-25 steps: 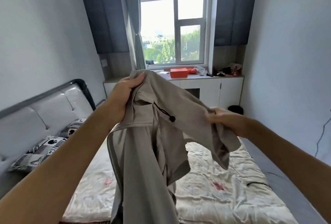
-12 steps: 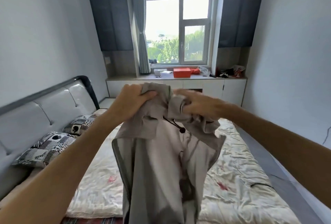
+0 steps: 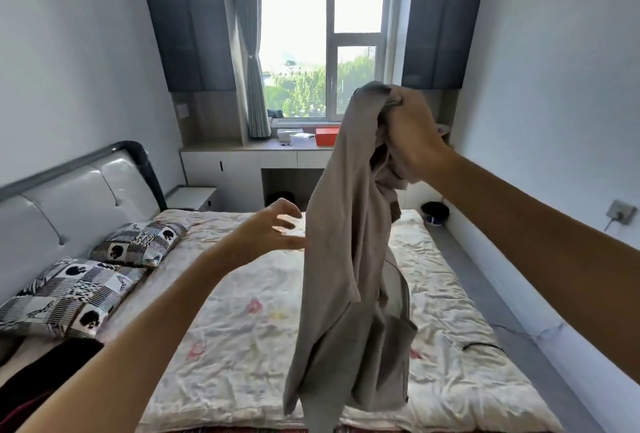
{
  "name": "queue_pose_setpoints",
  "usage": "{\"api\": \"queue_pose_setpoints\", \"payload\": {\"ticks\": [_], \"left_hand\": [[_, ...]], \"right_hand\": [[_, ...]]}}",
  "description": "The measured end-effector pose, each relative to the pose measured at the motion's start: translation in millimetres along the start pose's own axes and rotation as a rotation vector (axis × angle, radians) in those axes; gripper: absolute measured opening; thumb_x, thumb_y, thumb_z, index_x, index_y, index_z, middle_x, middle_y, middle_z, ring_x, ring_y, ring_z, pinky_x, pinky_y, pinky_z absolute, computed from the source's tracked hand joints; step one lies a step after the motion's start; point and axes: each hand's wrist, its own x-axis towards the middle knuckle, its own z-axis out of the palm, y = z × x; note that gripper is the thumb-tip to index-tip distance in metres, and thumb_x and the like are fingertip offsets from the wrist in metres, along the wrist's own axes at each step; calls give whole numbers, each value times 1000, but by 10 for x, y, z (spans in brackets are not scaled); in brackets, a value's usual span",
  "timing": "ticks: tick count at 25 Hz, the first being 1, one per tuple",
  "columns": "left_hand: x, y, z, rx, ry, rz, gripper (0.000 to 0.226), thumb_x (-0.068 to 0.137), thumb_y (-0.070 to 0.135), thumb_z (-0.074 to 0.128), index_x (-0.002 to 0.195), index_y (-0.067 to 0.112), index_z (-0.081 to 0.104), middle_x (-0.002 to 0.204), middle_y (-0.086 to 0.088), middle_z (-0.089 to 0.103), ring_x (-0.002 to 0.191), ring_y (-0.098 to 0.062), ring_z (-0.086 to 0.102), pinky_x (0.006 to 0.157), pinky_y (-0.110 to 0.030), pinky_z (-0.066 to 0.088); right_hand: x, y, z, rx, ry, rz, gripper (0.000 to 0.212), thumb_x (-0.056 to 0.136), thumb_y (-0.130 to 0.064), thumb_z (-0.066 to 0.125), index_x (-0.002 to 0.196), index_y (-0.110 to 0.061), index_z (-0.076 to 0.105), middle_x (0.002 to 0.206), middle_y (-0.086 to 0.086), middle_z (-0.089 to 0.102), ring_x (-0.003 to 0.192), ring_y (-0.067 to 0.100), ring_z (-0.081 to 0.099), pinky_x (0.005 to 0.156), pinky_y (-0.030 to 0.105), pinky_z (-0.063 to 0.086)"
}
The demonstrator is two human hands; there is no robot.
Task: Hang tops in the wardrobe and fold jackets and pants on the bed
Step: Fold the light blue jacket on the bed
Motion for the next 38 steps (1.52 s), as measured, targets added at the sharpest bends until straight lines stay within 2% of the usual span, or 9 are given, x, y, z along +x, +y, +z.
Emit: {"api": "queue_pose_setpoints", "payload": {"ticks": [3, 7, 11, 15, 20, 24, 28, 31, 38], "left_hand": [[97, -265, 473, -43, -165, -51, 26, 83, 10, 78, 106, 9, 67, 102, -11, 70, 91, -29, 69, 82, -36, 58], [242, -291, 1005, -85, -209, -124, 7, 90, 5, 65, 90, 5, 72, 76, -6, 70, 70, -12, 66, 61, -22, 48], [437, -397, 1160, -457, 152, -309, 13, 91, 15, 44, 81, 10, 49, 74, -7, 54, 74, -26, 52, 66, -37, 47], [658, -669, 1050, 188, 454, -262, 22, 103, 30, 45, 95, 10, 52, 85, -10, 60, 79, -28, 52, 71, -44, 40], [970, -616, 775, 233, -229, -255, 17, 83, 27, 71, 68, 23, 67, 66, 13, 60, 64, -1, 53, 63, -25, 43], [1533, -329, 581, 541, 294, -112, 31, 78, 26, 69, 56, 17, 50, 57, -1, 54, 63, -21, 47, 59, -36, 36], [1778, 295, 471, 333, 642, -44, 19, 88, 21, 69, 75, 8, 69, 59, -6, 56, 64, -17, 50, 58, -36, 32], [1616, 358, 559, 293, 675, -80, 23, 95, 25, 64, 92, 5, 77, 66, -9, 61, 70, -19, 52, 60, -34, 34], [526, 327, 878, 439, 367, -6, 7, 98, 21, 60, 92, 22, 56, 82, -5, 64, 71, -20, 55, 56, -9, 36]], "right_hand": [[47, -80, -90, 1, 103, 112, 18, 75, -24, 33, 65, -22, 48, 75, 6, 49, 75, 26, 46, 66, 44, 38], [-95, 6, -236, -79, 229, 188, 21, 88, -20, 34, 69, -20, 42, 68, 0, 42, 66, 18, 40, 63, 37, 34], [-208, 251, -672, -198, 312, 236, 25, 94, -17, 42, 69, -16, 46, 66, 2, 45, 60, 18, 41, 56, 29, 33], [-207, 881, -1250, -511, 190, 448, 13, 94, -22, 51, 86, -13, 56, 83, 4, 59, 73, 21, 55, 60, 28, 39], [-64, 2059, -1950, -634, 167, 768, 9, 86, -12, 59, 85, -3, 60, 102, 20, 67, 85, 32, 61, 68, 32, 43], [406, 2076, -1902, -410, 350, 507, 20, 94, -11, 39, 95, -10, 59, 87, 7, 64, 77, 26, 60, 66, 32, 46], [542, 1499, -1652, -90, 508, -64, 30, 103, -12, 39, 122, -25, 58, 105, -8, 65, 91, 5, 63, 78, 14, 52], [213, 1396, -1456, 28, 463, -279, 31, 103, -9, 42, 123, -25, 60, 119, -1, 67, 109, 13, 63, 95, 28, 53], [-932, 1260, -1032, -120, 548, -323, 19, 100, -20, 43, 103, -17, 61, 90, -1, 66, 84, 20, 65, 79, 41, 57]]}}
